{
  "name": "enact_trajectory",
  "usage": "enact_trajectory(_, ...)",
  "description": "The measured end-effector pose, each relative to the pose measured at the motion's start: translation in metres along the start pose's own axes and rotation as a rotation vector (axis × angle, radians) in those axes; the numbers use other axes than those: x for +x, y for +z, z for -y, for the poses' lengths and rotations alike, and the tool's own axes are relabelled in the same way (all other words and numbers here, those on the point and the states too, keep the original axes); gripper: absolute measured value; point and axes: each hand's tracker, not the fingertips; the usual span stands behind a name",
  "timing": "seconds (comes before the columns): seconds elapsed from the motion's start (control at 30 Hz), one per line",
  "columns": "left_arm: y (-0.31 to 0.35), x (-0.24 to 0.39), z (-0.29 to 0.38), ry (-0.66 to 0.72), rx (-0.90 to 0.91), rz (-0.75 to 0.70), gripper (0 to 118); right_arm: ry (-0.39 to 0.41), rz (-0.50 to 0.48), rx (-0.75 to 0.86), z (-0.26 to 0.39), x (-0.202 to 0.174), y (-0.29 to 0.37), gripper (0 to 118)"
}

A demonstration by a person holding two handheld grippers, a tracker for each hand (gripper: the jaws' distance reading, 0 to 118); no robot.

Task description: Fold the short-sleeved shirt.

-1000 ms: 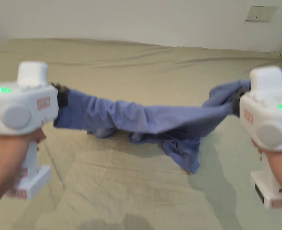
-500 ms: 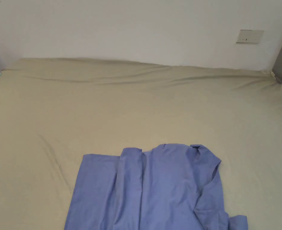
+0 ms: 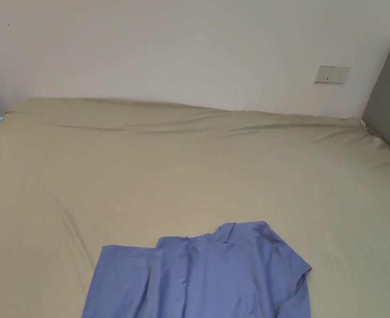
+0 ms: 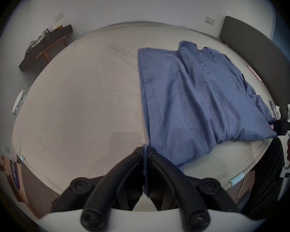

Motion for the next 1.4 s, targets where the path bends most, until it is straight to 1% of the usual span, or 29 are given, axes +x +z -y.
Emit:
enact_trajectory(0.03,-0.001,-0.001,-0.001,0.017,-0.013,0.007,1,0.015,0.012,-0.003,-0.004,0.001,0.000,21)
enact_trajectory(0.07,0.001,0.001,-0.004,0.019,-0.009,0.010,4,0.046,0.049,-0.009,-0.010,0.001,0.001,40)
enact_trajectory(0.1,0.002,0.002,-0.007,0.017,-0.005,0.008,17,0.069,0.083,0.000,-0.013,-0.002,0.004,76)
enact_trajectory(0.13,0.004,0.003,-0.013,0.004,0.013,-0.009,39,0.085,0.086,0.050,-0.020,0.000,0.010,99)
enact_trajectory(0.17,0.008,0.004,-0.020,-0.007,0.061,-0.032,69,0.093,0.078,0.096,-0.028,0.002,0.017,110)
enact_trajectory(0.2,0.012,0.004,-0.027,-0.007,0.109,-0.026,102,0.103,0.081,0.145,-0.037,0.001,0.026,111)
enact_trajectory(0.23,0.020,0.004,-0.037,-0.005,0.172,-0.002,113,0.131,0.092,0.214,-0.049,-0.007,0.041,111)
enact_trajectory(0.37,0.066,0.018,-0.089,0.013,0.429,0.025,114,0.291,0.118,0.476,-0.097,-0.036,0.087,111)
enact_trajectory(0.43,0.093,0.031,-0.115,-0.010,0.554,0.022,114,0.369,0.116,0.612,-0.116,-0.060,0.113,112)
enact_trajectory(0.5,0.118,0.046,-0.137,-0.038,0.684,0.016,114,0.438,0.114,0.731,-0.129,-0.093,0.141,114)
enact_trajectory(0.53,0.133,0.055,-0.147,-0.052,0.742,-0.002,114,0.472,0.119,0.795,-0.134,-0.110,0.155,114)
enact_trajectory(0.6,0.153,0.071,-0.162,-0.068,0.813,-0.051,113,0.507,0.125,0.890,-0.139,-0.134,0.175,113)
enact_trajectory(0.63,0.162,0.077,-0.169,-0.073,0.846,-0.053,110,0.522,0.114,0.924,-0.142,-0.146,0.184,109)
enact_trajectory(0.67,0.170,0.083,-0.174,-0.069,0.883,-0.051,102,0.531,0.083,0.942,-0.144,-0.156,0.192,100)
enact_trajectory(0.7,0.177,0.088,-0.177,-0.054,0.901,-0.050,82,0.533,0.048,0.966,-0.146,-0.163,0.198,85)
enact_trajectory(0.73,0.183,0.093,-0.182,-0.041,0.913,-0.034,66,0.521,0.012,0.986,-0.147,-0.170,0.204,68)
enact_trajectory(0.77,0.188,0.099,-0.184,-0.037,0.931,-0.031,56,0.505,-0.003,1.004,-0.146,-0.181,0.210,63)
enact_trajectory(0.8,0.191,0.104,-0.185,-0.032,0.957,-0.046,52,0.491,-0.002,1.017,-0.147,-0.186,0.211,57)
enact_trajectory(0.83,0.193,0.109,-0.186,-0.041,0.993,-0.047,52,0.484,0.003,1.023,-0.148,-0.191,0.212,57)
enact_trajectory(0.87,0.192,0.113,-0.188,-0.056,0.994,-0.046,40,0.484,0.007,1.025,-0.150,-0.196,0.211,38)
enact_trajectory(0.9,0.192,0.116,-0.190,-0.066,0.993,-0.052,27,0.481,0.013,1.027,-0.153,-0.198,0.210,14)
enact_trajectory(0.93,0.190,0.120,-0.192,-0.074,0.997,-0.060,17,0.477,0.021,1.034,-0.153,-0.202,0.208,3)
enact_trajectory(0.97,0.189,0.122,-0.193,-0.080,1.002,-0.063,8,0.473,0.029,1.046,-0.153,-0.204,0.207,0)
enact_trajectory(1.0,0.187,0.123,-0.194,-0.082,1.008,-0.065,2,0.477,0.029,1.051,-0.153,-0.205,0.205,0)
enact_trajectory(1.2,0.169,0.124,-0.199,-0.093,1.022,-0.076,0,0.493,0.069,1.033,-0.164,-0.199,0.182,0)
enact_trajectory(1.3,0.153,0.122,-0.206,-0.106,1.000,-0.087,0,0.495,0.075,1.003,-0.171,-0.192,0.166,0)
enact_trajectory(1.4,0.125,0.117,-0.214,-0.115,0.932,-0.087,0,0.488,0.080,0.968,-0.177,-0.187,0.146,0)
